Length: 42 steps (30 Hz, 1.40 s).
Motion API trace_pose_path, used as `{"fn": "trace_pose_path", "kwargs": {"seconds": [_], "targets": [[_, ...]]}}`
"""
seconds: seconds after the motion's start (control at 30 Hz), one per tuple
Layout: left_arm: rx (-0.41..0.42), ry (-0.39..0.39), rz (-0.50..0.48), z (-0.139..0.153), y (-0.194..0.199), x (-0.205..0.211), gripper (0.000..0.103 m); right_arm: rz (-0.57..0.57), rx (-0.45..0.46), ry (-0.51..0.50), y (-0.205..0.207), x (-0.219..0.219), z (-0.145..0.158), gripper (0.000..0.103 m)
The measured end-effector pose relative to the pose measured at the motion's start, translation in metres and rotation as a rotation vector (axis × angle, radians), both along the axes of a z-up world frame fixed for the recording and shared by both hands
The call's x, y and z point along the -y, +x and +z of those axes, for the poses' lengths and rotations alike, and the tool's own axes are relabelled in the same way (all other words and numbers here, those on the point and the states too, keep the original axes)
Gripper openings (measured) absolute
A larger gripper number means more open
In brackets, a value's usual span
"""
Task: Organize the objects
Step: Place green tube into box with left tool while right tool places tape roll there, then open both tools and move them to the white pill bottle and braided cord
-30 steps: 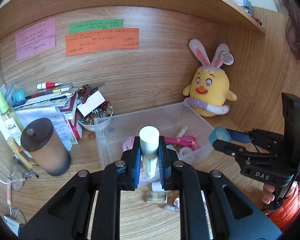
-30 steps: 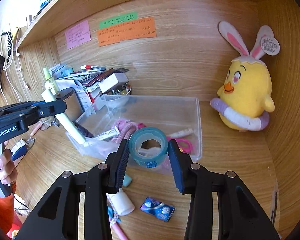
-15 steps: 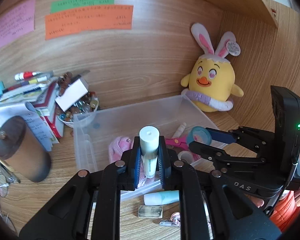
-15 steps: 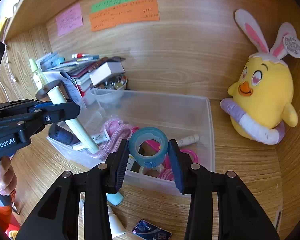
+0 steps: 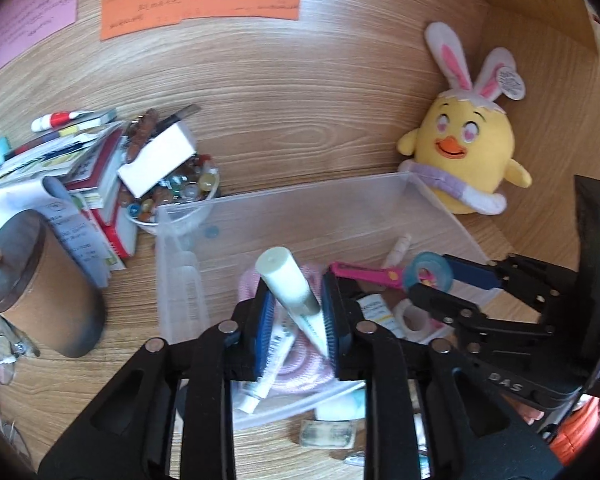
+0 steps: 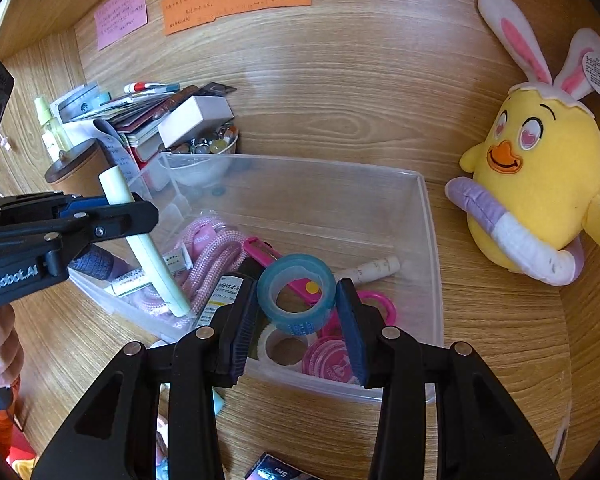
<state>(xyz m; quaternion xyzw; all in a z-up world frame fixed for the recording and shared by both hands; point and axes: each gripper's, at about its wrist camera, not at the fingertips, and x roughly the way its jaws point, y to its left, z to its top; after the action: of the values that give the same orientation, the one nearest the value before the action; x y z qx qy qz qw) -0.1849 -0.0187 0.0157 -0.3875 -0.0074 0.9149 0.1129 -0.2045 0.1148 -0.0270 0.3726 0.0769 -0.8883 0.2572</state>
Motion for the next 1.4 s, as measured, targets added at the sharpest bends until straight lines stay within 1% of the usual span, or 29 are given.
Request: {"fn": "trace_pose_path", "kwargs": {"seconds": [0.03,0.07,0.1,0.13,0.2,0.23,0.33,0.37,0.43,0.5,0.57,0.6,0.73,0.83,0.9,1.07,1.13,1.33,1.37,1.4], "targets": [[-0.001,0.002,0.009,0.000,0.000,0.003,0.034,-0.002,-0.003,0.000,0.000,0.000,0.001,0.042],[-0.005,0.005,0.016,0.000,0.001,0.005,0.041,-0.007,-0.010,0.000,0.001,-0.001,0.002,0.045],[-0.012,0.006,0.021,0.002,0.002,0.007,0.047,-0.015,-0.024,0.002,0.002,-0.002,0.004,0.051],[-0.020,0.005,0.025,0.003,0.003,0.008,0.049,-0.021,-0.035,0.003,0.004,-0.002,0.006,0.057],[-0.033,0.007,0.029,0.007,0.005,0.010,0.058,-0.032,-0.059,0.004,0.007,-0.004,0.010,0.063],[-0.041,0.006,0.033,0.010,0.006,0.011,0.059,-0.037,-0.067,0.003,0.008,-0.004,0.012,0.066],[-0.067,-0.004,0.042,0.017,0.011,0.012,0.064,-0.038,-0.078,-0.005,0.012,-0.006,0.019,0.068],[-0.075,-0.007,0.046,0.019,0.014,0.013,0.067,-0.037,-0.080,-0.010,0.014,-0.008,0.021,0.068],[-0.093,-0.017,0.053,0.024,0.020,0.013,0.074,-0.036,-0.087,-0.020,0.020,-0.011,0.025,0.074],[-0.109,-0.024,0.062,0.027,0.027,0.013,0.088,-0.035,-0.094,-0.028,0.025,-0.014,0.028,0.077],[-0.118,-0.025,0.069,0.029,0.034,0.013,0.095,-0.030,-0.100,-0.034,0.032,-0.018,0.032,0.078],[-0.121,-0.026,0.072,0.029,0.038,0.014,0.097,-0.029,-0.104,-0.033,0.036,-0.020,0.033,0.078],[-0.108,-0.031,0.062,0.025,0.053,0.013,0.100,-0.028,-0.124,-0.019,0.054,-0.030,0.035,0.079],[-0.079,-0.032,0.047,0.016,0.064,0.010,0.100,-0.029,-0.130,-0.008,0.066,-0.038,0.031,0.082],[-0.058,-0.043,0.036,0.008,0.070,0.006,0.100,-0.029,-0.126,0.002,0.073,-0.042,0.027,0.082],[0.006,-0.053,-0.001,-0.016,0.083,-0.005,0.100,-0.029,-0.095,0.032,0.086,-0.051,0.009,0.082],[0.025,-0.065,-0.011,-0.026,0.088,-0.010,0.100,-0.019,-0.067,0.039,0.090,-0.052,0.000,0.082],[0.077,-0.066,-0.017,-0.049,0.099,-0.012,0.100,0.051,-0.009,0.015,0.096,-0.039,-0.017,0.082],[0.082,-0.065,-0.017,-0.051,0.100,-0.011,0.098,0.066,0.001,0.009,0.097,-0.035,-0.018,0.082],[0.087,-0.063,-0.017,-0.053,0.103,-0.010,0.090,0.085,0.013,0.006,0.096,-0.031,-0.020,0.082]]}}
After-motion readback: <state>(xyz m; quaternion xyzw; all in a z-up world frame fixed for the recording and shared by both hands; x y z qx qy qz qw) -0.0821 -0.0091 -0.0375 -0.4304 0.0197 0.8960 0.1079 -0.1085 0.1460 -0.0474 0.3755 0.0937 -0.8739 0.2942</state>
